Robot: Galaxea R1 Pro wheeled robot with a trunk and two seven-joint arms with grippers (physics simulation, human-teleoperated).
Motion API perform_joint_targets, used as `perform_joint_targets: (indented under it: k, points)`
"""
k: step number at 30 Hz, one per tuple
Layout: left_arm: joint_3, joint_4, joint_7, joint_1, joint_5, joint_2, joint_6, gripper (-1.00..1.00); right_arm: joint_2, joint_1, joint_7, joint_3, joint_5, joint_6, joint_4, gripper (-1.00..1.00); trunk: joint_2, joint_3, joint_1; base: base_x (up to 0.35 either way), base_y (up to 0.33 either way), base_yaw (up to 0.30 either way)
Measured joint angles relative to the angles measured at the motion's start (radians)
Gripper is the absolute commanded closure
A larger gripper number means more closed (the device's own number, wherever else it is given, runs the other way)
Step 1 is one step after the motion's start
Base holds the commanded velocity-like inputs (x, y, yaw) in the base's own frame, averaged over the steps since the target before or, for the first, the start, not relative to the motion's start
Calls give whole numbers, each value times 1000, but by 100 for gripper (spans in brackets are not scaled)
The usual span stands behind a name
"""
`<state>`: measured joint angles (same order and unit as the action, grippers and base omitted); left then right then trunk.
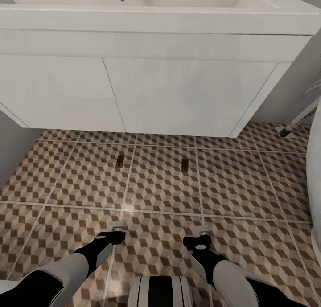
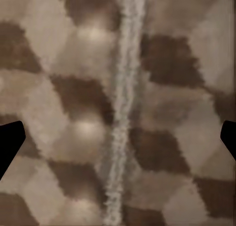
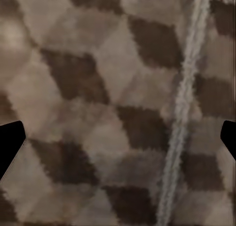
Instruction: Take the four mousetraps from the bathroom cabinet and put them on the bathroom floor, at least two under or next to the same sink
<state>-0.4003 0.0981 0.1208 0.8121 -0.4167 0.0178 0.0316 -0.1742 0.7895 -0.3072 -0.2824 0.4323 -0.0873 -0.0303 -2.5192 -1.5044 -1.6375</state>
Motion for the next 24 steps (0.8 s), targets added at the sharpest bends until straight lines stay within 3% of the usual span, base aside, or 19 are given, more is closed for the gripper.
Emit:
perform_joint_targets:
  k: [16, 24]
  points:
    - [3, -6, 5, 0, -3, -8, 2, -100, 0, 0, 0, 0, 0, 0, 2, -100, 4, 62, 7, 0, 0, 0]
    - [4, -81, 7, -1, -3, -4, -1, -100, 0, -26, 1, -1, 1, 0, 6, -100, 6, 93, 11, 0, 0, 0]
